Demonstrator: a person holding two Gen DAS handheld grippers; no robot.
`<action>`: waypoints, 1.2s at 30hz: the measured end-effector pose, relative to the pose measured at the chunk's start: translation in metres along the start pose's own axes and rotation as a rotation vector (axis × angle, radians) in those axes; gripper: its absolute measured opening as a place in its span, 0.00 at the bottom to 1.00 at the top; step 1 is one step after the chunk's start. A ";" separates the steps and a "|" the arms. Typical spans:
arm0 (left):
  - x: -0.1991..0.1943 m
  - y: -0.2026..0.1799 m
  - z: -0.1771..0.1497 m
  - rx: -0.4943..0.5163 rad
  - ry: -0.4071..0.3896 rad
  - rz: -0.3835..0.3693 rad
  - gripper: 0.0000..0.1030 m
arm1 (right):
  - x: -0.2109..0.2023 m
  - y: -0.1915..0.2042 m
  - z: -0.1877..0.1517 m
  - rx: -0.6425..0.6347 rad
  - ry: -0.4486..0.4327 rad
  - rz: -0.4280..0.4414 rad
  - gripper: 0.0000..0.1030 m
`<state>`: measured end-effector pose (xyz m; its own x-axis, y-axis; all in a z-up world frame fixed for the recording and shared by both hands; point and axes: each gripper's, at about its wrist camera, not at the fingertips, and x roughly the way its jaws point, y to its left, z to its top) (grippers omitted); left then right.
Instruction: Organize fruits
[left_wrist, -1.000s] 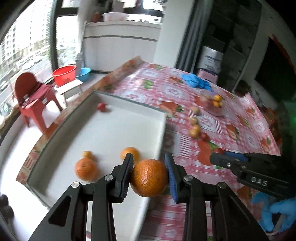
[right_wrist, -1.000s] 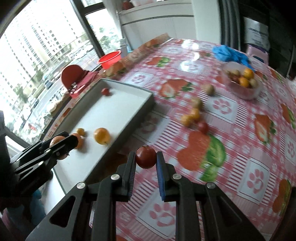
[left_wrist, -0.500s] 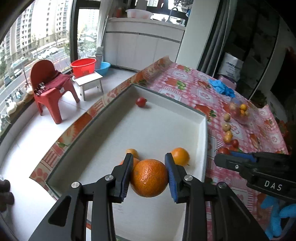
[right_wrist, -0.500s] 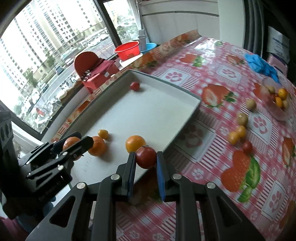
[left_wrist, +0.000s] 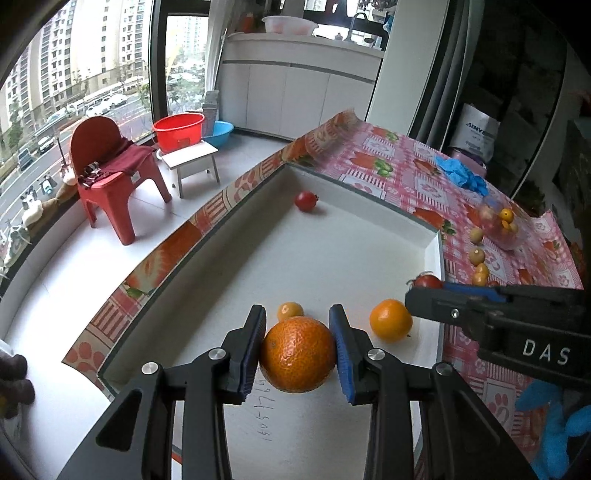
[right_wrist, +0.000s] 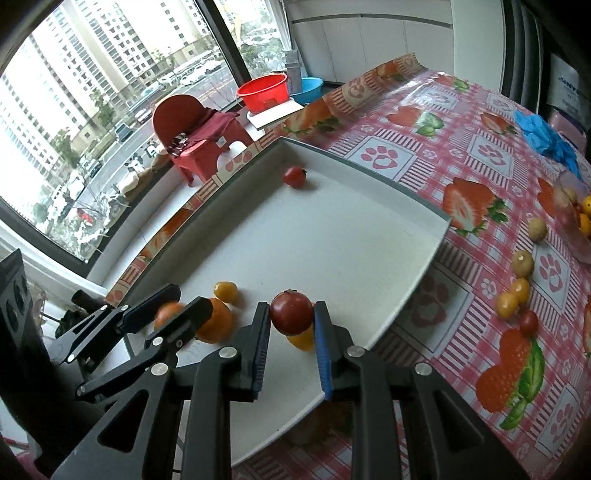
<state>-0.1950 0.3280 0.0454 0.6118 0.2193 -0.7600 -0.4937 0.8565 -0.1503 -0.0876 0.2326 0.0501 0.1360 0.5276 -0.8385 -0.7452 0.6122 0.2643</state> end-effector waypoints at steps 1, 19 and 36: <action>-0.001 0.000 0.000 0.001 -0.008 0.006 0.36 | 0.000 0.000 0.000 0.002 0.002 0.000 0.40; -0.026 -0.056 -0.010 0.148 -0.083 -0.022 0.83 | -0.071 -0.104 -0.054 0.266 -0.206 -0.252 1.00; 0.024 -0.213 -0.075 0.456 0.053 -0.176 0.83 | -0.096 -0.223 -0.170 0.494 -0.215 -0.494 1.00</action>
<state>-0.1213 0.1154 0.0121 0.6233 0.0387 -0.7810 -0.0570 0.9984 0.0039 -0.0461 -0.0548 -0.0092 0.5433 0.1938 -0.8169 -0.1888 0.9763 0.1060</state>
